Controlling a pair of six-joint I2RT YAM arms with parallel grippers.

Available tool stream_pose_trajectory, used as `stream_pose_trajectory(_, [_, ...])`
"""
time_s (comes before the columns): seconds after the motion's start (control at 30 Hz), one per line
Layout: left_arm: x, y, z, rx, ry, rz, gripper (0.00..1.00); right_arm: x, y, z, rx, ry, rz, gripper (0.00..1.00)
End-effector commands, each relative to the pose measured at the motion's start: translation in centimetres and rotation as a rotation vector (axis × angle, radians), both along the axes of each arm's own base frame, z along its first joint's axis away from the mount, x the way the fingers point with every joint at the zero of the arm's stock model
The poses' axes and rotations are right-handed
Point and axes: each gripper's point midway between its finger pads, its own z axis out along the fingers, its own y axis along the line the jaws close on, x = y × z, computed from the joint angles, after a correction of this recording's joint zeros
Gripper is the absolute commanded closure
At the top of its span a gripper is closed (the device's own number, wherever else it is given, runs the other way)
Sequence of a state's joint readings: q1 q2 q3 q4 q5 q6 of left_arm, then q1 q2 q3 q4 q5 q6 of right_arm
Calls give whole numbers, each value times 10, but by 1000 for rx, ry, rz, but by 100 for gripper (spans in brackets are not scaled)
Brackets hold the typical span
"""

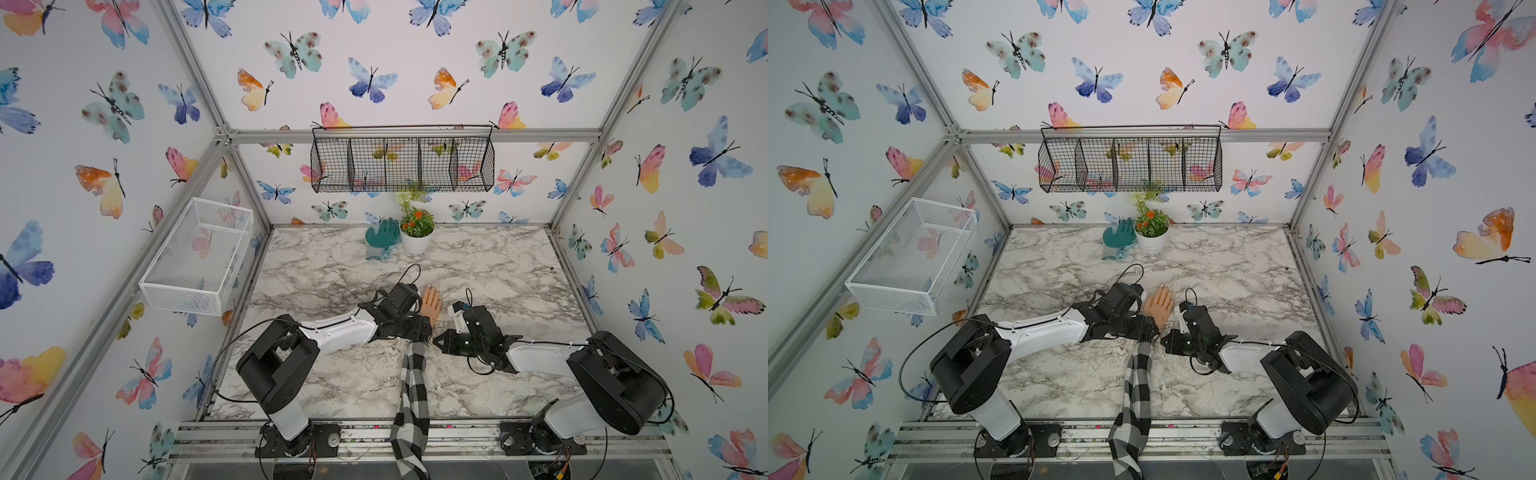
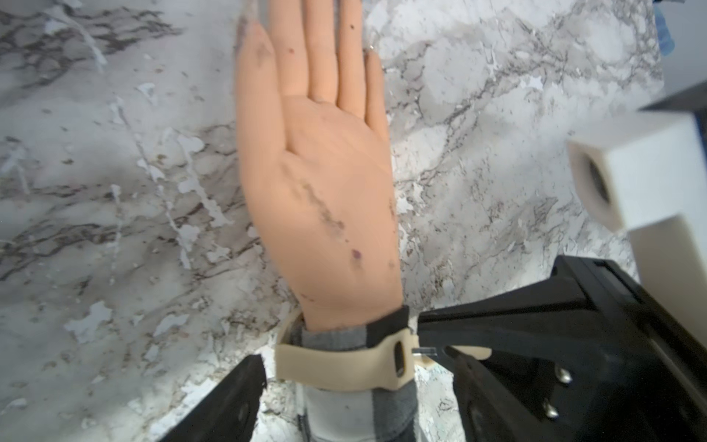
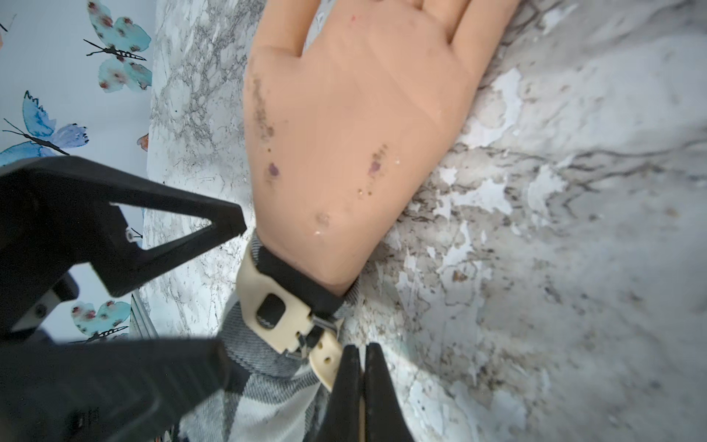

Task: Take off the watch
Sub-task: Untie the watch from the hand.

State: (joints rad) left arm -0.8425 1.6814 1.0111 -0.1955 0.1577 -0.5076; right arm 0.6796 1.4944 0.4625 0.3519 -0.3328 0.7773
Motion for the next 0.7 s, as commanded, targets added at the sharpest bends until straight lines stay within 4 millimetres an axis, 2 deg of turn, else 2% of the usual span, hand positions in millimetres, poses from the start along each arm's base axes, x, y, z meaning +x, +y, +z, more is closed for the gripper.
stream_pose_trajectory(0.0, [-7,2,-13,121,-19,-37,19,-9,1,-6,7,25,23,98])
stream_pose_trajectory(0.13, [-9,-1,-20,193,-33,-42,20,-9,1,-6,8,23,23,98])
stream_pose_trajectory(0.43, [-5,-3,-21,316,-110,-71,20,-9,0,-7,8,24,21,98])
stream_pose_trajectory(0.67, [0,6,-23,412,-146,-60,21,-9,0,-7,9,25,20,98])
